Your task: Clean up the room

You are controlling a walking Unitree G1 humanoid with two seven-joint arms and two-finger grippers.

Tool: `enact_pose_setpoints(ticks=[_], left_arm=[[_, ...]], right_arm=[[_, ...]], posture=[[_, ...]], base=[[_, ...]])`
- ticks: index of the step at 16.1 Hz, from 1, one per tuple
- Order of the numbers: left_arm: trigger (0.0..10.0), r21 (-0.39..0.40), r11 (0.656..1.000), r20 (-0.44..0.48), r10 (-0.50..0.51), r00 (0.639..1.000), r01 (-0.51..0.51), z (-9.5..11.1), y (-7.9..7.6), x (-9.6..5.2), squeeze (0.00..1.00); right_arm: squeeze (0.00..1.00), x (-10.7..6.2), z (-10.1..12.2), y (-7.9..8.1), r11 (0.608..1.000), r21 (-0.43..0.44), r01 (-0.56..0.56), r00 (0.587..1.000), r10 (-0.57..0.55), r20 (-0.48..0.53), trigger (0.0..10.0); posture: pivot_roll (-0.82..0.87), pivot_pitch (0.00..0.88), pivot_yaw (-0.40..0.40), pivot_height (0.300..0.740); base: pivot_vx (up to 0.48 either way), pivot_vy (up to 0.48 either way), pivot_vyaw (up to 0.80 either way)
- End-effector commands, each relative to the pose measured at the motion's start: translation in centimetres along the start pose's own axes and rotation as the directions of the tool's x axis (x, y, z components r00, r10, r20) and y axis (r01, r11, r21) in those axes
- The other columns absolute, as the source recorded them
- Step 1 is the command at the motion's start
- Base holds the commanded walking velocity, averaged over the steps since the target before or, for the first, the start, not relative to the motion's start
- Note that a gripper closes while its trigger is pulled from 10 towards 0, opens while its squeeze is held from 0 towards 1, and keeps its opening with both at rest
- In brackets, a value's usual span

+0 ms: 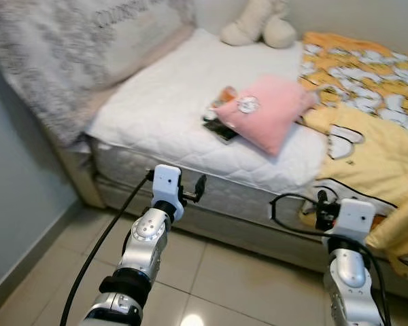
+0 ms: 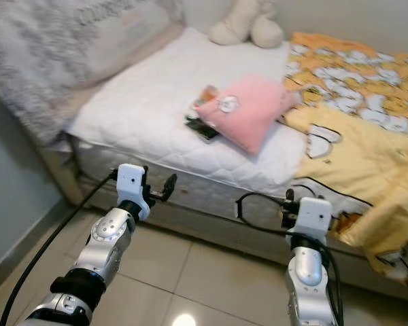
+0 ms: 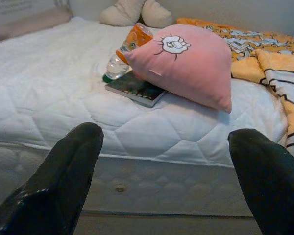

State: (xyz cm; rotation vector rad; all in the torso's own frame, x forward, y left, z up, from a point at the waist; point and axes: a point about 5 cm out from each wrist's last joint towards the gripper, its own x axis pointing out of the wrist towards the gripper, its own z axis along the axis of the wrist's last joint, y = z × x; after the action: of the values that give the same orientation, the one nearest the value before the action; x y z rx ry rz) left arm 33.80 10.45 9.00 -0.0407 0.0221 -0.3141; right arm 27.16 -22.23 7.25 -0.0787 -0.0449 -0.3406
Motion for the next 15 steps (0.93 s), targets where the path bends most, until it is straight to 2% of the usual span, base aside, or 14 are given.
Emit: enact_pose_setpoints(ticks=[1,4,6,7,9,11,12,13,14,15], left_arm=[[10.0,-0.021,0.999,-0.006,0.03,1.0,-0.03,0.3,0.6,0.2,1.0],[10.0,0.016,0.996,-0.02,0.094,0.995,-0.093,0.0,1.5,0.1,1.0],[10.0,0.025,0.995,-0.019,0.098,0.995,-0.098,0.1,1.5,0.1,1.0],[10.0,0.021,0.996,-0.018,0.092,0.996,-0.091,0.1,1.4,0.1,1.0],[10.0,0.032,0.997,-0.01,0.069,0.998,-0.068,0.0,0.9,0.1,1.0],[10.0,0.046,0.999,-0.01,-0.008,1.0,0.008,-0.1,0.0,0.0,1.0],[10.0,0.048,0.996,-0.013,-0.068,0.998,0.068,-0.1,-0.6,0.0,1.0],[10.0,0.053,0.995,-0.013,-0.082,0.997,0.082,-0.1,-0.7,0.0,1.0],[10.0,0.054,0.994,-0.008,-0.095,0.995,0.095,0.0,-0.9,0.1,0.89],[10.0,0.06,0.994,0.0,-0.09,0.996,0.09,0.2,-0.9,0.2,0.0]], right_arm=[[1.0,0.1,0.0,0.0,1.0,0.01,0.002,1.0,-0.002,-0.011,10.0],[1.0,0.1,-0.5,0.6,0.998,-0.007,-0.058,0.998,0.058,-0.036,10.0],[1.0,0.2,-0.4,0.8,0.995,0.019,-0.101,0.994,0.101,-0.028,10.0],[1.0,0.3,-0.4,1.0,0.994,0.001,-0.109,0.994,0.109,-0.025,10.0],[1.0,0.3,-0.4,1.0,0.995,0.027,-0.095,0.995,0.096,-0.037,10.0],[1.0,0.1,-1.2,0.1,0.997,0.075,-0.02,0.996,0.026,-0.082,10.0],[1.0,-0.2,-1.5,0.2,0.998,0.059,-0.037,0.995,0.042,-0.088,10.0],[1.0,-0.3,-1.8,0.4,0.999,0.026,-0.042,0.993,0.044,-0.109,10.0],[1.0,-0.4,-2.1,0.5,0.999,0.015,-0.04,0.991,0.042,-0.131,10.0],[0.65,-0.3,-2.0,0.7,0.998,0.018,-0.052,0.991,0.054,-0.124,10.0]], posture=[[0.14,0.0,0.018,0.74],[0.15,0.0,0.003,0.74],[0.15,0.0,-0.003,0.74],[0.15,0.0,-0.006,0.74],[0.15,0.0,-0.013,0.74],[0.15,0.0,-0.007,0.74],[0.15,0.0,0.0,0.74],[0.15,0.0,0.003,0.74],[0.15,0.0,0.007,0.74],[0.14,0.0,0.012,0.74]], base=[[0.0,0.0,0.0],[0.0,0.0,0.0],[0.0,0.0,0.0],[0.0,0.0,0.0],[0.0,0.0,0.0],[0.0,0.0,0.0],[0.0,0.0,0.0],[0.0,0.0,0.0],[0.0,0.0,-0.66],[0.0,0.0,-0.68]])
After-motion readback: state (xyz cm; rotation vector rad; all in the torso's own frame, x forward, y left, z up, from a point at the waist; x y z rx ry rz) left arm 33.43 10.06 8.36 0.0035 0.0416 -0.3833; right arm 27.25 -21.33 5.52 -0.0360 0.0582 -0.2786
